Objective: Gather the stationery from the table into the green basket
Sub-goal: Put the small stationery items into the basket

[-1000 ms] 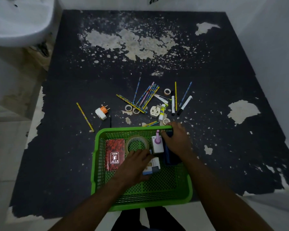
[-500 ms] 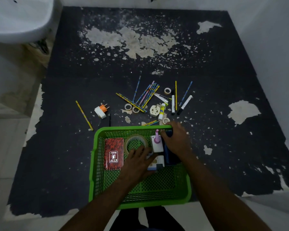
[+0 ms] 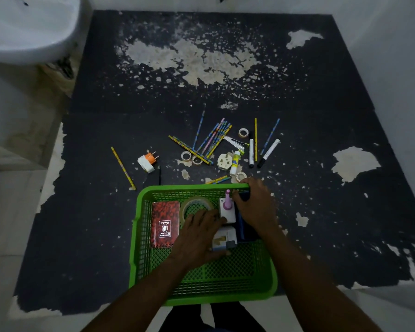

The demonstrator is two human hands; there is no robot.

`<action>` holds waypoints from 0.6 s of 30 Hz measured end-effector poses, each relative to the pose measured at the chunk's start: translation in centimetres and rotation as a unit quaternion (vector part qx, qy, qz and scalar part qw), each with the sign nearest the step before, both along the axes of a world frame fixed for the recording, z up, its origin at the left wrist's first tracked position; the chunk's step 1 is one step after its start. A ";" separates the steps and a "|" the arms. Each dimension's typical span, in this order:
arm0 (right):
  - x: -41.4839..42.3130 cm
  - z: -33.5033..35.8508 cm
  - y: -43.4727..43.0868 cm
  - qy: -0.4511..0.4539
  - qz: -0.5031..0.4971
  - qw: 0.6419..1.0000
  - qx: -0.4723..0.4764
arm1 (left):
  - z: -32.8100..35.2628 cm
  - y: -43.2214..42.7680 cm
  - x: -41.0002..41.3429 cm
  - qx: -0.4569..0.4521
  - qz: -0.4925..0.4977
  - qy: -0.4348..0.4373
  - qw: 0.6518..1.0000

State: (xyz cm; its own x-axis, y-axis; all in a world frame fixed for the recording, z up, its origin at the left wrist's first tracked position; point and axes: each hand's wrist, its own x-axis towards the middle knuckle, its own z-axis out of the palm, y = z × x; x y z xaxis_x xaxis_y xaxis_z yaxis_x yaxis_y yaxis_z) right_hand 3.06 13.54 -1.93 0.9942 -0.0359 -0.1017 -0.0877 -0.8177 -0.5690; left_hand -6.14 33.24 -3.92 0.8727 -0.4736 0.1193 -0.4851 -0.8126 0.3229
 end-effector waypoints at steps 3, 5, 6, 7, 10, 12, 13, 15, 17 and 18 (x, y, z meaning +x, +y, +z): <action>-0.1 0.2 0.1 0.002 -0.003 1.000 -0.002 | 2.8 1.6 3.5 -0.033 0.104 -0.043 0.993; -0.1 0.2 0.2 0.003 -0.007 1.000 -0.003 | 4.0 3.8 7.1 -0.060 0.219 -0.033 0.973; -0.1 0.3 0.2 0.005 -0.008 1.000 -0.003 | 4.2 5.3 8.9 -0.071 0.276 -0.022 0.958; 0.0 0.2 0.2 0.007 -0.007 1.000 -0.001 | 3.8 7.1 10.8 -0.079 0.325 -0.001 0.942; 0.1 0.2 0.2 0.007 0.001 1.000 0.005 | 1.8 12.2 15.0 -0.065 0.400 0.127 0.905; 0.1 0.2 0.2 0.011 -0.001 1.000 0.009 | 0.5 14.5 16.4 -0.034 0.388 0.203 0.898; 0.0 0.1 0.1 0.012 -0.005 1.000 0.010 | 0.1 14.9 16.8 -0.020 0.372 0.223 0.901; 0.0 0.1 0.1 0.014 -0.006 1.000 0.004 | -0.3 15.2 17.3 0.004 0.350 0.230 0.908; 0.0 0.0 0.1 0.013 -0.003 1.000 -0.003 | -0.3 15.0 17.5 0.012 0.348 0.209 0.914; -0.1 0.1 0.1 0.013 -0.003 1.000 -0.002 | -0.2 15.0 17.5 0.012 0.349 0.199 0.915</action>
